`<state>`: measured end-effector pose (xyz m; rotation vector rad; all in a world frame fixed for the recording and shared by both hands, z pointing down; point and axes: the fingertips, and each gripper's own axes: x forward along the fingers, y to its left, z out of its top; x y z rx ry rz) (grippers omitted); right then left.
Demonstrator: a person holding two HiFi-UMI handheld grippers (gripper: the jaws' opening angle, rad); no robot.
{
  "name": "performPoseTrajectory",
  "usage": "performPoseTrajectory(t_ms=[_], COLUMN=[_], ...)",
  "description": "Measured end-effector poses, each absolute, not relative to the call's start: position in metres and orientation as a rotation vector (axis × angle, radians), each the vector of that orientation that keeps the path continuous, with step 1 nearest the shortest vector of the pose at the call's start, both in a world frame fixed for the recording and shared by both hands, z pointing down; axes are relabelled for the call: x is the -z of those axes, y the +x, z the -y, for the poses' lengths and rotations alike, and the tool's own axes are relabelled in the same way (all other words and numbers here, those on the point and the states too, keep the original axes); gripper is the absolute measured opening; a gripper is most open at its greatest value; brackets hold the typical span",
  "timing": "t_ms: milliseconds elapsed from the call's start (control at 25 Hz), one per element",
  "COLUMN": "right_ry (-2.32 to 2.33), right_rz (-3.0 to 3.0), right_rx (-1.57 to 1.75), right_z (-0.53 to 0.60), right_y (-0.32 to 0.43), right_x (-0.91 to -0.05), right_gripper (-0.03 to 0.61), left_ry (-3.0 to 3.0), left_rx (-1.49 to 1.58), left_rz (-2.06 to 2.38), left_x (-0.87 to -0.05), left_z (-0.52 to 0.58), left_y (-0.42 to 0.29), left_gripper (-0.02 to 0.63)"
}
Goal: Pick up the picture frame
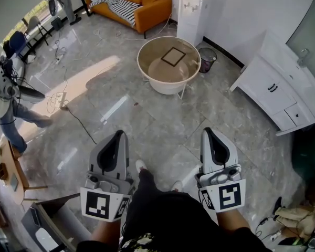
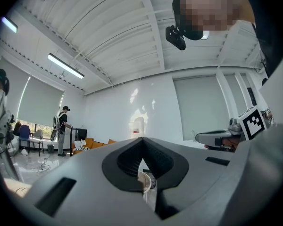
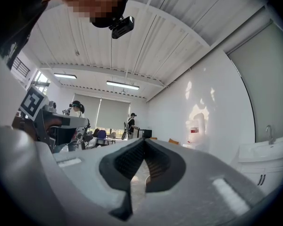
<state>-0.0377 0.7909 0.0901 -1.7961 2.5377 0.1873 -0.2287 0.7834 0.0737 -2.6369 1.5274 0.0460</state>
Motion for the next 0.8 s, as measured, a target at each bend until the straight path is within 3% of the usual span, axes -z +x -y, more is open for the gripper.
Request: performPoseTrajectory(t_ms=[800], right_ry=[-1.832], right_rz=[-2.492], right_rx=[-0.136], right_z=[-0.701], right_y=[-0.114], right_x=[-0.090], right_gripper=[-0.005], left_ry=[-2.655], left_rx=[-0.015], left_rz=[-1.474], left_x=[-0.069], left_z=[-0.694], left_y=[-0.318], left_gripper=[0.006])
